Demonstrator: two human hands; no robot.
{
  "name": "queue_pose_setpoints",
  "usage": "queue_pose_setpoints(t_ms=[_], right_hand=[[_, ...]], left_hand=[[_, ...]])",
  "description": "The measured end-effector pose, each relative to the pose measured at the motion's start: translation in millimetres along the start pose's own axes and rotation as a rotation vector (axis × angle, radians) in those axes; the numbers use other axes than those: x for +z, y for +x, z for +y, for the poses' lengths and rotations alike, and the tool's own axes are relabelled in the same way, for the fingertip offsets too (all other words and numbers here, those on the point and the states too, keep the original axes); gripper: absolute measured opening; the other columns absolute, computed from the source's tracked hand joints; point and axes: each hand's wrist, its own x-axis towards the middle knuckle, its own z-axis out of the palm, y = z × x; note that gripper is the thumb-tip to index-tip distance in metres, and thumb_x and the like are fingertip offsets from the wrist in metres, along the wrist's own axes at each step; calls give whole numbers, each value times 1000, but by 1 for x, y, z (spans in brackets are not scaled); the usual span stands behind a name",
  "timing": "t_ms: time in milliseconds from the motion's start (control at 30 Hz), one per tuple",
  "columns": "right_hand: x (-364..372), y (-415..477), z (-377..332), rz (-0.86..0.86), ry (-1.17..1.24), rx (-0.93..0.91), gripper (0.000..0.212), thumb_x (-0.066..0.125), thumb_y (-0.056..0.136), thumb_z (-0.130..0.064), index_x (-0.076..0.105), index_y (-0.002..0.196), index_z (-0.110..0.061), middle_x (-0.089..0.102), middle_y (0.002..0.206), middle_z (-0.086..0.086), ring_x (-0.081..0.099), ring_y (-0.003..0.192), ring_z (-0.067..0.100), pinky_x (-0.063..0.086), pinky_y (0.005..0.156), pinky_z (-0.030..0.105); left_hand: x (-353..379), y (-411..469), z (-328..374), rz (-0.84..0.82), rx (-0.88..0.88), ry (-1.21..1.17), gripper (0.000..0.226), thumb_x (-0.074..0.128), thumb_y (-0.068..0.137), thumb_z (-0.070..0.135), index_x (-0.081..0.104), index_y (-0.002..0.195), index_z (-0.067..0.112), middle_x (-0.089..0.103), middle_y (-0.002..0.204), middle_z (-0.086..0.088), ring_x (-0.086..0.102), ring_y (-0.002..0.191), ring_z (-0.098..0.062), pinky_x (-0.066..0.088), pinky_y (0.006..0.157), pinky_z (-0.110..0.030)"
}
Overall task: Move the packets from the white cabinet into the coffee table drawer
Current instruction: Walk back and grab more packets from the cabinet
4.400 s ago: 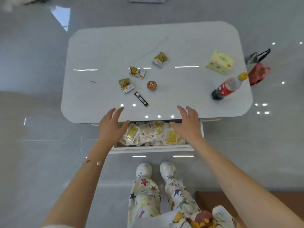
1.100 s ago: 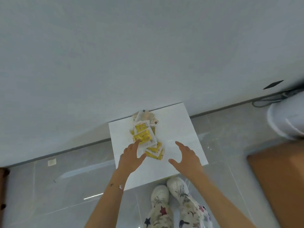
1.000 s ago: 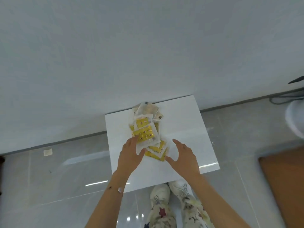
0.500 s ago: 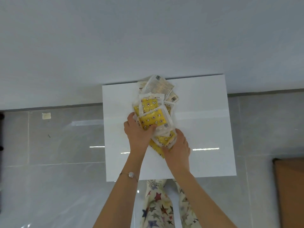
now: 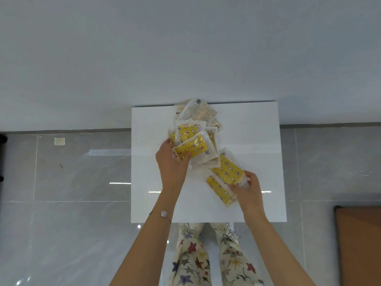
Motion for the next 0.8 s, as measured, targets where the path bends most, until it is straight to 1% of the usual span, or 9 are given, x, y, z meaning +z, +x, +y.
queue_pose_setpoints(t_ms=[100, 200, 267, 333, 400, 533, 567, 667, 800], right_hand=[[-13, 5, 1, 57, 51, -2, 43, 65, 86, -2, 45, 116, -24, 58, 98, -8, 59, 85, 5, 47, 64, 22], [-22, 8, 2, 113, 84, -25, 43, 67, 86, -6, 46, 118, -22, 60, 102, -4, 61, 85, 6, 46, 63, 20], [-26, 10, 3, 126, 83, -40, 42, 67, 86, -7, 46, 120, -22, 60, 107, -1, 61, 86, 6, 47, 62, 20], [-28, 10, 3, 131, 73, -42, 41, 64, 88, -7, 44, 120, -22, 60, 108, 0, 61, 86, 5, 46, 62, 20], [-31, 11, 3, 121, 68, -39, 41, 62, 89, -5, 42, 119, -25, 59, 110, 1, 60, 87, 6, 45, 62, 21], [-38, 5, -4, 99, 89, -6, 41, 59, 91, -4, 40, 118, -27, 58, 109, -1, 59, 89, 10, 48, 65, 27], [-40, 3, -7, 100, 93, -1, 41, 59, 90, -4, 40, 118, -28, 58, 107, -1, 60, 90, 13, 50, 69, 31], [-47, -9, -26, 84, 82, -26, 43, 61, 89, -3, 41, 117, -29, 58, 101, -6, 61, 95, 20, 53, 82, 42], [-51, -32, -61, 14, 74, -60, 43, 61, 89, -4, 41, 118, -28, 60, 100, -7, 62, 93, 19, 52, 84, 44]], left_hand=[[14, -4, 5, 43, 118, 190, 60, 78, 74, 33, 54, 124, 10, 49, 140, -9, 37, 133, -30, 34, 106, -45], [25, -14, 14, 46, 98, 232, 64, 75, 79, 28, 47, 132, 5, 47, 140, -9, 33, 134, -30, 33, 104, -49], [30, -19, 15, 87, 95, 236, 55, 77, 76, 22, 52, 121, 3, 50, 134, -15, 42, 125, -34, 38, 98, -50], [30, -21, 16, 105, 111, 169, 48, 76, 76, 14, 52, 116, 1, 49, 124, -16, 50, 111, -32, 45, 91, -44], [25, -26, 20, 83, 116, 75, 42, 72, 80, 8, 48, 115, 1, 42, 123, -13, 50, 100, -20, 48, 82, -31], [7, -33, 25, 77, 42, -27, 37, 65, 85, 1, 45, 116, 3, 40, 119, -6, 43, 88, -3, 40, 70, -5], [1, -34, 25, 70, 5, -70, 36, 64, 85, 0, 45, 115, 5, 43, 115, -5, 46, 90, -6, 40, 72, -5], [-19, -39, 26, 19, -138, -142, 35, 64, 84, 2, 42, 107, 16, 56, 100, -2, 58, 85, -18, 49, 67, -22], [-38, -56, 35, -29, -232, -193, 31, 63, 87, 5, 43, 108, 14, 56, 88, 3, 54, 70, -4, 41, 53, -15]])
